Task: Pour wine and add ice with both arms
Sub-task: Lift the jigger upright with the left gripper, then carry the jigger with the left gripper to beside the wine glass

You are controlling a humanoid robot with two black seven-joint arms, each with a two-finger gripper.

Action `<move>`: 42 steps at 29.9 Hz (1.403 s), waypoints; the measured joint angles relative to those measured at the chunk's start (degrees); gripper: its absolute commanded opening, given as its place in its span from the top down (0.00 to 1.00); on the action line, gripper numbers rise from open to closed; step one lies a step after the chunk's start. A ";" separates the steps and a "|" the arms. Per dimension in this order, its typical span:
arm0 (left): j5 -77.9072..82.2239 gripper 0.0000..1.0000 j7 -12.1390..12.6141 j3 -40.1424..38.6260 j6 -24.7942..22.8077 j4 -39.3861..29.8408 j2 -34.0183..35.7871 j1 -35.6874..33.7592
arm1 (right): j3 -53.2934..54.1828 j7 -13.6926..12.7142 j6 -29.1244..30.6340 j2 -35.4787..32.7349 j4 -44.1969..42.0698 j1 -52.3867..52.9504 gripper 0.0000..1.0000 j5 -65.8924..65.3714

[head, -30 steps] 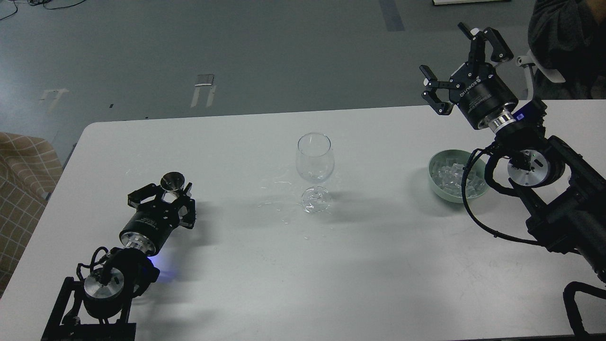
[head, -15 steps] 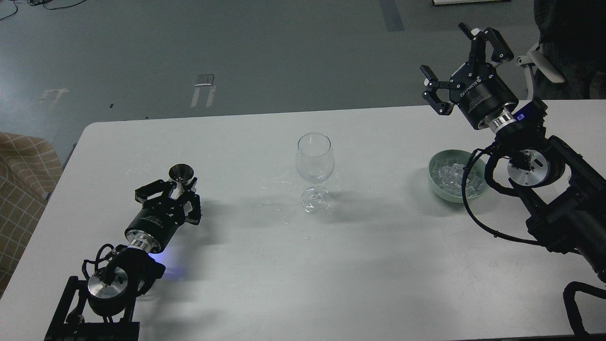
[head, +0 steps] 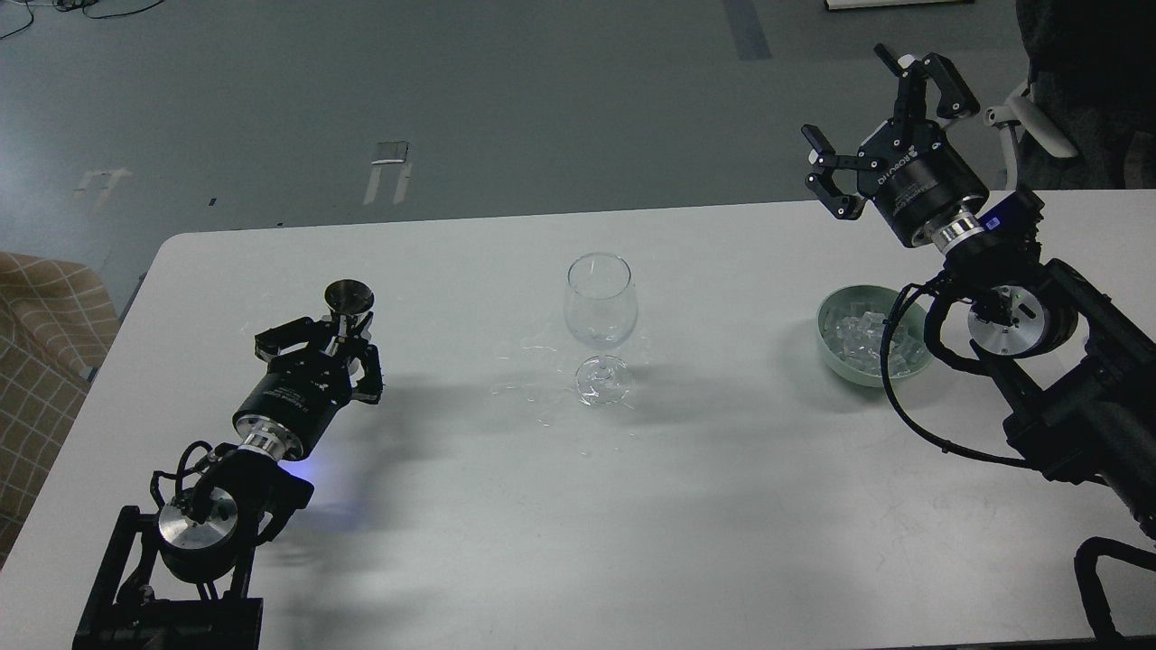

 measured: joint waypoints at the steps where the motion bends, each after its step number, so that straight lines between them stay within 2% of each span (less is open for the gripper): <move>1: 0.00 1.00 0.12 0.02 0.68 -0.74 0.00 -0.35 | 0.00 0.00 0.00 0.00 0.00 -0.01 0.00 0.00; 17: 0.09 1.00 0.99 6.20 8.24 -8.41 0.00 -3.30 | 0.00 -0.01 0.00 0.00 0.00 -0.83 0.00 0.00; 28: 0.28 1.00 1.59 10.76 12.69 -10.90 0.00 -5.46 | 0.00 -0.06 0.00 -0.01 0.03 -1.23 0.00 0.00; 42: 0.59 1.00 1.59 15.12 16.40 -14.93 0.00 -7.07 | 0.01 -0.06 0.00 -0.20 0.03 -1.60 0.00 0.00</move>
